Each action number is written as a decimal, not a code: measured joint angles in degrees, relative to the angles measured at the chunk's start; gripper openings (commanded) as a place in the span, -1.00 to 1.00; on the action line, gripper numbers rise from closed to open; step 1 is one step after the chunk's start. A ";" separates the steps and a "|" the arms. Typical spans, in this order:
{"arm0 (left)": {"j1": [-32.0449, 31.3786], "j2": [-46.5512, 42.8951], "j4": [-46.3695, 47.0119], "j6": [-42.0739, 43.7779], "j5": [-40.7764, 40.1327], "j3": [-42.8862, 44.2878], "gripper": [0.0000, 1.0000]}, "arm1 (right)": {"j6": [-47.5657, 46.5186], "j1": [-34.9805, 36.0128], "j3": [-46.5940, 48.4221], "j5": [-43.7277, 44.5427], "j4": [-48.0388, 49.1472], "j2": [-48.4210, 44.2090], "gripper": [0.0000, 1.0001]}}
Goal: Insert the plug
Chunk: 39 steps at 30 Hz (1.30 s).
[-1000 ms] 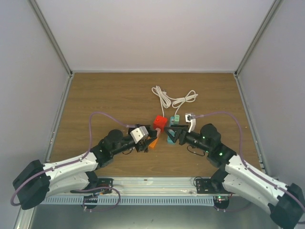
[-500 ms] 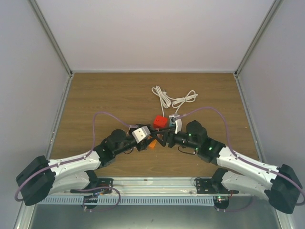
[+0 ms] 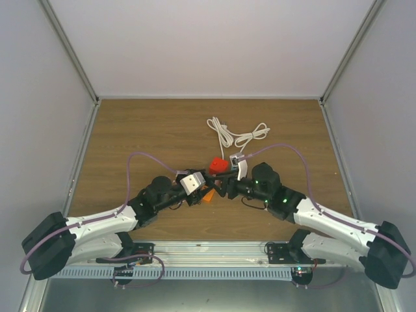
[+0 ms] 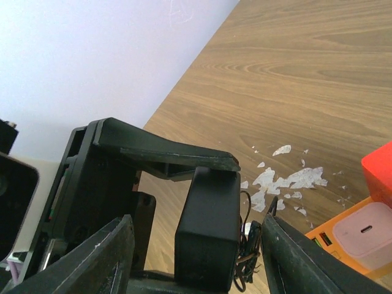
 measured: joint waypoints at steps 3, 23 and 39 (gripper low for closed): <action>0.00 0.15 0.55 0.00 0.17 0.00 -0.02 | -0.04 0.00 0.81 -0.07 0.33 1.64 0.16; 0.00 0.55 1.33 1.25 -0.85 0.00 0.08 | 0.70 0.11 2.29 -1.03 1.68 6.82 -0.83; 3.61 1.57 7.34 -0.33 4.22 0.07 0.98 | -5.07 -7.72 5.64 4.37 -14.21 0.87 -0.99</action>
